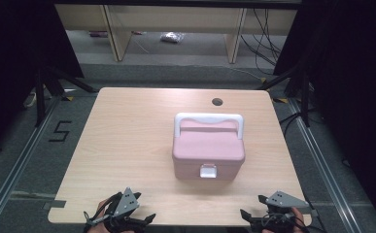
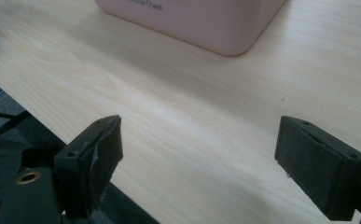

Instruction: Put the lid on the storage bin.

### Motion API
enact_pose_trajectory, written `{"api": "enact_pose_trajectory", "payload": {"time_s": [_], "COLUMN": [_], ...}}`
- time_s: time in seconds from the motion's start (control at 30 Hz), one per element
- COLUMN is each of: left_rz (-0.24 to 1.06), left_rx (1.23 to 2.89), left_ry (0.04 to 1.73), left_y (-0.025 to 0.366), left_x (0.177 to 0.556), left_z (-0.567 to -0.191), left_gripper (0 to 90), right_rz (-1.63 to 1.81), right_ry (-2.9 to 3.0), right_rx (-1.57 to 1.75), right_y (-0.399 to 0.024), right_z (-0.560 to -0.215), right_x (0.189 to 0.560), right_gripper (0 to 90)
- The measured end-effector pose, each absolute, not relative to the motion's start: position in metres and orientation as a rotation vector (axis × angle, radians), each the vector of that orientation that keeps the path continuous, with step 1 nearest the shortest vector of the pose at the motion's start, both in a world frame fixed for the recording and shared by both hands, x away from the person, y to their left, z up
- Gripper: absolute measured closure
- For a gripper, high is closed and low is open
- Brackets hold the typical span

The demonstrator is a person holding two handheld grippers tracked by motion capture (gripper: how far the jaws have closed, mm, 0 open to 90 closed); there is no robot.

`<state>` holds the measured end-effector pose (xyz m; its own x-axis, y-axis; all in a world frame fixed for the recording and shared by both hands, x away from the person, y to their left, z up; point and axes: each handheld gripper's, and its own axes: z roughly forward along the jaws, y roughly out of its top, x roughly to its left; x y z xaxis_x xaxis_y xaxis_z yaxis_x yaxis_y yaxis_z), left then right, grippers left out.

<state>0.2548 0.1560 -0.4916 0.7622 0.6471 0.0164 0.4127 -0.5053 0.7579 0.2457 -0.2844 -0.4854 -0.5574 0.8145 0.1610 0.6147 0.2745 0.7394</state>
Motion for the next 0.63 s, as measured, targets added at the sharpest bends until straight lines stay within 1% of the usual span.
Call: {"api": "enact_pose_trajectory", "payload": {"time_s": [0.13,0.23,0.3,0.53,0.63], "left_rz": [0.384,0.387,0.361,0.374,0.374], "left_rx": [2.18,2.178,2.165,2.187,2.18], "left_ry": [0.782,0.782,0.793,0.791,0.788], "left_y": [0.1559,0.1554,0.1542,0.1548,0.1547], "left_x": [0.2552,0.2554,0.2542,0.2548,0.2547], "left_z": [-0.4924,-0.4937,-0.4942,-0.4941,-0.4941], "left_gripper": [18.6,18.6,18.6,18.6,18.6], "right_rz": [1.117,1.13,1.127,1.119,1.102], "right_ry": [2.335,2.341,2.351,2.345,2.35], "right_rx": [1.26,1.312,1.296,1.308,1.26], "right_y": [-0.2821,-0.2779,-0.2781,-0.2787,-0.2805], "right_z": [-0.4883,-0.4897,-0.4901,-0.4902,-0.4898], "right_x": [0.2461,0.2437,0.2442,0.2449,0.2462], "right_gripper": [16.0,16.1,16.0,16.0,16.1]}}
